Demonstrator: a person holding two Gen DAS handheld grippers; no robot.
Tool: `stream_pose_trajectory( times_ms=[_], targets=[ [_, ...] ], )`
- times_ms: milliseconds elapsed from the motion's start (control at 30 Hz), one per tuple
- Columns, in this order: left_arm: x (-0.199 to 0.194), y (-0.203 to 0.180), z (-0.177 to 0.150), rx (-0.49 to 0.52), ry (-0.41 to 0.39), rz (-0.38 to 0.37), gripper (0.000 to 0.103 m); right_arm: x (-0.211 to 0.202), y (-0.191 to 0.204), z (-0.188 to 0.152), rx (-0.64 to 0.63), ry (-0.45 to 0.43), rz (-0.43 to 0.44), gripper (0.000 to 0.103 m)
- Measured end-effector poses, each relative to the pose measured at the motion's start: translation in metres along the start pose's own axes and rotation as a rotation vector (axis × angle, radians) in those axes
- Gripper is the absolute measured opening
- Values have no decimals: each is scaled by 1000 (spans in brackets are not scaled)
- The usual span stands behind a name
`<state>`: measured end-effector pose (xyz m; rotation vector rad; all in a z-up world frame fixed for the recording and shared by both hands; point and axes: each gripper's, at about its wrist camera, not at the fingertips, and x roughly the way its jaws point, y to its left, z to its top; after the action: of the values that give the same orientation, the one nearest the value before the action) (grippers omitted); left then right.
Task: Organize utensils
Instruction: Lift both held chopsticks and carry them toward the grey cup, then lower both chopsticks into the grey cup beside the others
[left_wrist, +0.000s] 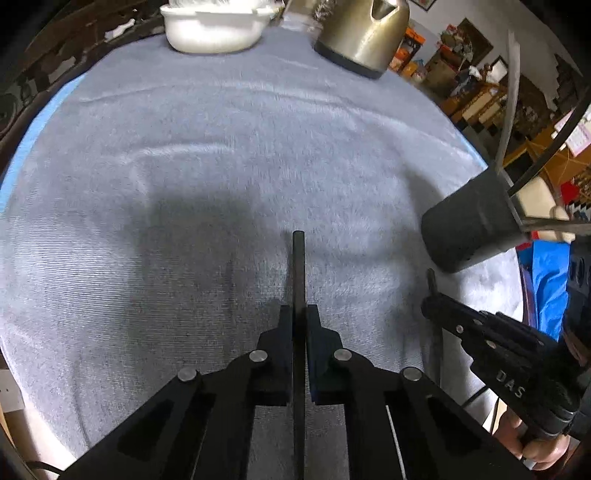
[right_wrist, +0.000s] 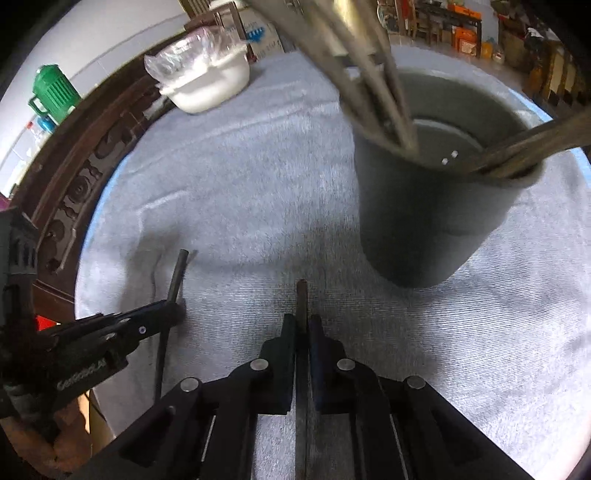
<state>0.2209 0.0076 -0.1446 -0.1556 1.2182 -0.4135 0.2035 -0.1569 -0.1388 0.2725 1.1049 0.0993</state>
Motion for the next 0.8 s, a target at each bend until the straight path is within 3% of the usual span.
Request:
stream_pose_trajectory(
  times_ms=[367,433,500,667,800],
  targets=[
    [-89,-27,-4,50,-254,-40,7,-76,17,-7,-77,-245,77,7],
    [-103,-32,-4,70,-294,-42,7,-86,22,-7,-101,-272,59,7],
    [-109,-34,-6,72,-305,-39,7,-84,21,-6,-103,-237,59,7],
    [-116,-26,-12,44,-339,-39,7,-53,20,-5,-57,-53,119,10],
    [-128,-21,-23,45,-370,-38,7,-29,27,-9,-73,18,86,10]
  ],
)
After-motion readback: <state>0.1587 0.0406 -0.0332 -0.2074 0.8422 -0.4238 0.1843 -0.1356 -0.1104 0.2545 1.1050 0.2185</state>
